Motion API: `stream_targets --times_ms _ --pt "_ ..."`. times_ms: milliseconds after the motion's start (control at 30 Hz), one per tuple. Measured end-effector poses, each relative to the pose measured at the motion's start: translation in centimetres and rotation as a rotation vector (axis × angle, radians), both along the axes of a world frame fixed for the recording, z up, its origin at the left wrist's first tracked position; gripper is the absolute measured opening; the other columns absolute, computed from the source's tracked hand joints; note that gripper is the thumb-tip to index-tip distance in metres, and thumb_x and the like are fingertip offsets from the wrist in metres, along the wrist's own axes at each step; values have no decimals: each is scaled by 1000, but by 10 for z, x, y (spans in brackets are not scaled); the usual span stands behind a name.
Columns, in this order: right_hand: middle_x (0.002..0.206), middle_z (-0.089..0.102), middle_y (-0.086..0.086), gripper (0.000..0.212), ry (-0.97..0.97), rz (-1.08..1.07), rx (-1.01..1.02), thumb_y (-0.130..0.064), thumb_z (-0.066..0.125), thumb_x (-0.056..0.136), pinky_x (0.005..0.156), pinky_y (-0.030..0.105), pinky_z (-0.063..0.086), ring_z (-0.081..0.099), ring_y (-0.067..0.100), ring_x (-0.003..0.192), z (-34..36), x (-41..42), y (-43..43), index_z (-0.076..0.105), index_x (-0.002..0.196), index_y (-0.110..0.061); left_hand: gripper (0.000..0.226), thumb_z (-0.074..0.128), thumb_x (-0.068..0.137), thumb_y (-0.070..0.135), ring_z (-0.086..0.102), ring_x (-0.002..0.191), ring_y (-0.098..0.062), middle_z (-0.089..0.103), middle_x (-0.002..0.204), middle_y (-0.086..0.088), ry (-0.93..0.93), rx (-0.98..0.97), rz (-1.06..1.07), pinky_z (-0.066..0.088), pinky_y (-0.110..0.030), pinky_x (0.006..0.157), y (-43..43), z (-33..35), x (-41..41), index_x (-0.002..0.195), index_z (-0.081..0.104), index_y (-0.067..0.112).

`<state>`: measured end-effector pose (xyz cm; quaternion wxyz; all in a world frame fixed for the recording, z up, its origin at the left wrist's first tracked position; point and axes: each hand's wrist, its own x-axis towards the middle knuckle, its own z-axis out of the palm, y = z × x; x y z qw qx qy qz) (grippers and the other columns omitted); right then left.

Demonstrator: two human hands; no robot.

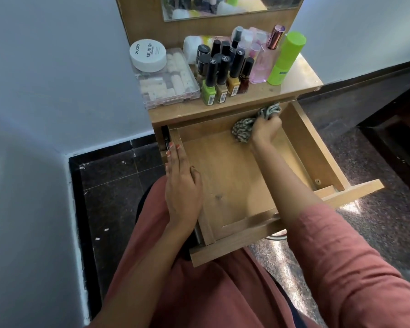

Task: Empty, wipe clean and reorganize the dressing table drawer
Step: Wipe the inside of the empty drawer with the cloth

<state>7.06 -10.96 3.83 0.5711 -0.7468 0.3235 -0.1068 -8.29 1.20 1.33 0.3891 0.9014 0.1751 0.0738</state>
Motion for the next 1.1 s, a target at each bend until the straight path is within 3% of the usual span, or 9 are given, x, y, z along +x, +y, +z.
stream_targets --times_ms 200,300,400,467,567,667,800,967,1100 --pt "74 53 13 16 -142 -136 -261 1 44 77 74 34 38 42 22 73 7 5 -32 53 73 -12 57 32 97 16 11 143 -17 1 156 2 -14 11 -10 44 -45 100 1 1 1 146 1 21" --pt "70 51 15 13 -224 -167 -318 3 44 74 66 30 33 42 26 68 5 3 -34 54 71 -4 58 32 98 17 12 142 -16 0 156 4 -17 17 -8 44 -45 100 0 2 0 144 -2 24" --pt "97 63 21 21 -201 33 -397 3 47 79 74 12 39 54 27 83 -3 5 -28 63 92 7 58 32 98 17 11 142 -16 -1 156 5 -16 17 -11 44 -44 100 1 2 0 144 -3 23" --pt "121 56 17 31 -157 212 -542 3 48 79 81 0 30 50 25 104 -6 5 -25 61 107 6 58 32 98 16 11 142 -17 -1 156 5 -10 12 -10 43 -44 101 1 2 0 145 -1 22" --pt "119 57 22 27 -101 409 -833 -1 46 82 98 33 31 37 36 121 -3 1 -18 62 103 7 57 33 98 15 10 143 -16 0 156 3 -13 11 -8 39 -43 106 1 3 0 146 2 19" --pt "115 60 25 30 2 451 -997 -9 46 86 110 42 20 34 36 128 -1 -2 -7 60 109 5 56 32 98 15 8 143 -14 1 156 3 -14 16 -4 32 -39 112 0 3 0 146 3 18" --pt "117 61 23 29 -134 583 -957 -4 48 83 115 36 12 36 35 130 -4 -24 17 61 108 5 56 33 98 15 8 142 -13 2 156 2 -25 17 1 35 -39 110 0 2 0 146 5 18" --pt "116 65 13 33 -302 877 -901 -4 47 88 100 37 34 45 32 115 3 -58 68 59 118 -6 56 34 97 14 4 141 -9 4 156 2 -45 3 4 28 -30 111 1 -1 1 147 8 17" --pt "114 67 4 37 -393 1056 -770 -3 46 86 89 31 39 47 30 102 2 -69 90 62 117 -14 56 38 98 21 0 135 0 9 156 -1 -92 -39 7 8 -22 115 1 -3 1 147 12 13"
